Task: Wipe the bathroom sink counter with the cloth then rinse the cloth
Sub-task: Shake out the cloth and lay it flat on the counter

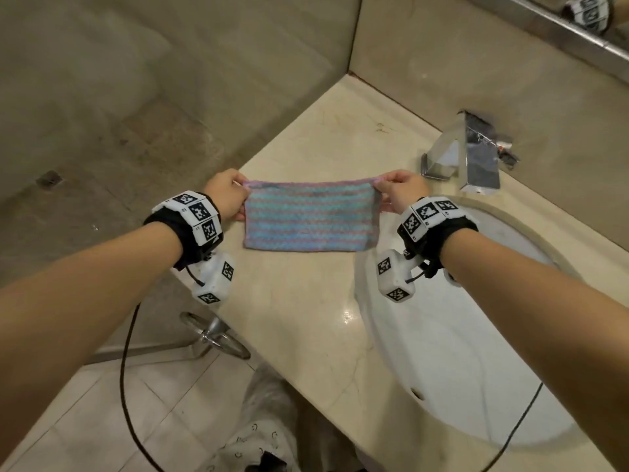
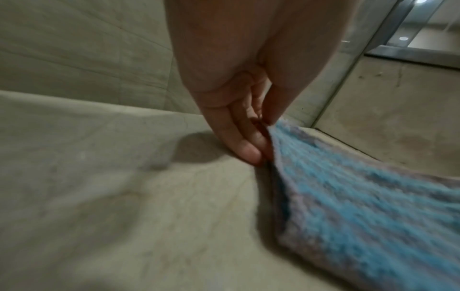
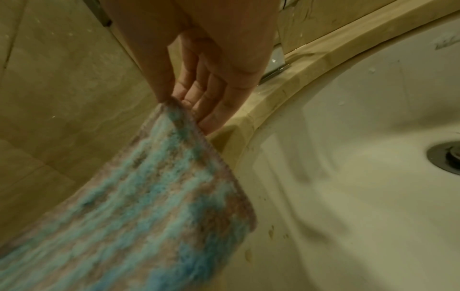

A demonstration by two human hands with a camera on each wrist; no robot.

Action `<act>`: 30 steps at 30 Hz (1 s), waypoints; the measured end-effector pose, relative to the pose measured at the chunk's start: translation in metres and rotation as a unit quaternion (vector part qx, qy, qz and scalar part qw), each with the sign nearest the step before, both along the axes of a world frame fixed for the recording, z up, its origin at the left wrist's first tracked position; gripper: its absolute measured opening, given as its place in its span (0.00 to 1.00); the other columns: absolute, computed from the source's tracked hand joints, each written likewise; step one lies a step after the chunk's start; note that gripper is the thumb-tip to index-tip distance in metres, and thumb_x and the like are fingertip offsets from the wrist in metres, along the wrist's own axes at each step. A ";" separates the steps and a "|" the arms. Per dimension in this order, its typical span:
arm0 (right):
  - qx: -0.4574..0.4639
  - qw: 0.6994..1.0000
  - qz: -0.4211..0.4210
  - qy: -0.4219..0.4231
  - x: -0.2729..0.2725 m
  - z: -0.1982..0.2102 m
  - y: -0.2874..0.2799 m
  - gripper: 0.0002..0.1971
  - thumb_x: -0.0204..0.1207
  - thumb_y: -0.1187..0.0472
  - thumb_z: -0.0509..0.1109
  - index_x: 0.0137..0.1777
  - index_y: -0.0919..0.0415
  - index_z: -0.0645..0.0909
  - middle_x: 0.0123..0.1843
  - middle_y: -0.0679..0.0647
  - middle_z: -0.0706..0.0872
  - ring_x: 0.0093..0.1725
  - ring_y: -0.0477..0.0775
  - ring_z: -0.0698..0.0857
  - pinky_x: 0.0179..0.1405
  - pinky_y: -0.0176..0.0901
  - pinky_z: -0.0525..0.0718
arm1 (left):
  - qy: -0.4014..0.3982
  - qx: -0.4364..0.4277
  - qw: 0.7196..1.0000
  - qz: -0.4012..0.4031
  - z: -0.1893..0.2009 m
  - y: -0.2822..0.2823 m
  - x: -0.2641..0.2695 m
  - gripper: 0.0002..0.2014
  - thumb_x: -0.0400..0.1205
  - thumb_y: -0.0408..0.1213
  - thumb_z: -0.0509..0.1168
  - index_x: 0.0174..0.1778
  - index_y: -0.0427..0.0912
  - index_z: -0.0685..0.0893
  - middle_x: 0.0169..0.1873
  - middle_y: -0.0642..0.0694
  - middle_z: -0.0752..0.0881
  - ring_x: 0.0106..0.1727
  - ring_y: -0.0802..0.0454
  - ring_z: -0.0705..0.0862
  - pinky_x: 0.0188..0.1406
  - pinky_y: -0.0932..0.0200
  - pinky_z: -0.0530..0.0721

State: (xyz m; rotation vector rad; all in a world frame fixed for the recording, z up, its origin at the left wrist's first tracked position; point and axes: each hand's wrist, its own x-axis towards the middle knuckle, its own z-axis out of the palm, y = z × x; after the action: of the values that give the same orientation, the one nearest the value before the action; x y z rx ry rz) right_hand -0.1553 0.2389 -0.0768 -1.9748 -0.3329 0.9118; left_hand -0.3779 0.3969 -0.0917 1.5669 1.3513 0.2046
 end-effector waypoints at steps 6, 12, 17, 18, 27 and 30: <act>-0.070 0.993 0.025 -0.096 0.001 -0.007 -0.001 0.12 0.74 0.64 0.68 0.31 0.51 0.75 0.34 0.54 0.83 0.41 0.58 0.83 0.50 0.55 0.86 | 0.141 0.111 0.983 -0.047 0.001 0.004 -0.003 0.07 0.78 0.34 0.65 0.50 0.40 0.79 0.44 0.37 0.85 0.38 0.47 0.86 0.34 0.60 0.84; -0.187 0.977 0.081 -0.064 -0.013 -0.002 -0.024 0.15 0.74 0.55 0.71 0.31 0.58 0.72 0.40 0.60 0.83 0.40 0.57 0.82 0.46 0.53 0.85 | 0.187 0.186 0.956 -0.125 0.015 -0.009 0.000 0.11 0.79 0.38 0.61 0.56 0.40 0.76 0.53 0.35 0.86 0.54 0.35 0.82 0.52 0.49 0.80; -0.153 0.985 0.049 0.063 -0.032 -0.007 -0.032 0.14 0.76 0.61 0.72 0.32 0.62 0.74 0.31 0.56 0.81 0.24 0.50 0.82 0.30 0.40 0.82 | 0.145 0.208 0.959 -0.125 0.019 -0.034 -0.005 0.10 0.79 0.33 0.58 0.56 0.40 0.75 0.47 0.35 0.84 0.46 0.37 0.81 0.45 0.49 0.79; -0.148 0.986 0.039 0.066 -0.033 -0.007 -0.031 0.13 0.75 0.62 0.72 0.32 0.61 0.74 0.31 0.55 0.80 0.25 0.49 0.80 0.30 0.39 0.81 | 0.133 0.205 0.962 -0.125 0.017 -0.038 -0.007 0.10 0.79 0.33 0.57 0.54 0.41 0.76 0.46 0.35 0.85 0.46 0.36 0.82 0.47 0.47 0.81; -0.045 0.994 0.042 0.085 -0.060 0.026 0.023 0.07 0.75 0.64 0.69 0.37 0.58 0.75 0.38 0.57 0.81 0.36 0.53 0.82 0.40 0.46 0.85 | 0.083 0.133 0.986 -0.055 0.011 -0.042 -0.032 0.07 0.77 0.30 0.59 0.45 0.43 0.80 0.35 0.41 0.85 0.39 0.42 0.82 0.44 0.54 0.81; -0.017 0.994 0.079 0.078 -0.090 0.026 0.044 0.08 0.71 0.65 0.73 0.35 0.58 0.76 0.39 0.59 0.83 0.42 0.58 0.85 0.50 0.52 0.86 | -0.028 0.023 0.999 0.013 0.014 -0.038 -0.036 0.12 0.80 0.26 0.59 0.34 0.46 0.75 0.26 0.42 0.80 0.23 0.51 0.81 0.25 0.63 0.78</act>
State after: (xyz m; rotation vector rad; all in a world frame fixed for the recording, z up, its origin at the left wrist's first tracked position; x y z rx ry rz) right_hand -0.2456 0.2833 -0.0511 -1.9135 -0.3912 1.1725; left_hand -0.4141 0.3590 -0.0780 1.5716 1.3329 0.2951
